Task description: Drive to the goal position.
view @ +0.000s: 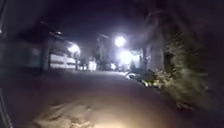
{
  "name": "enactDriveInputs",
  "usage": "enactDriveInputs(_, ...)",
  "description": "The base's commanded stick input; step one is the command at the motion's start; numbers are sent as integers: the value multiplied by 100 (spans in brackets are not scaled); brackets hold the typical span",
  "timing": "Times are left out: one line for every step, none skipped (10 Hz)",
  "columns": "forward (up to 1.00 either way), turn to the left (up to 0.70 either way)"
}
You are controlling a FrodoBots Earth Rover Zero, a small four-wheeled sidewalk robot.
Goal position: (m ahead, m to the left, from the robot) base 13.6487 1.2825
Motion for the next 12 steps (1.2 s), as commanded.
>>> enactDriveInputs(70,-21)
enactDriveInputs(70,-16)
enactDriveInputs(70,-11)
enactDriveInputs(70,-6)
enactDriveInputs(70,-1)
enactDriveInputs(70,0)
enactDriveInputs(70,0)
enactDriveInputs(70,0)
enactDriveInputs(70,0)
enactDriveInputs(70,0)
enactDriveInputs(70,0)
enactDriveInputs(70,0)
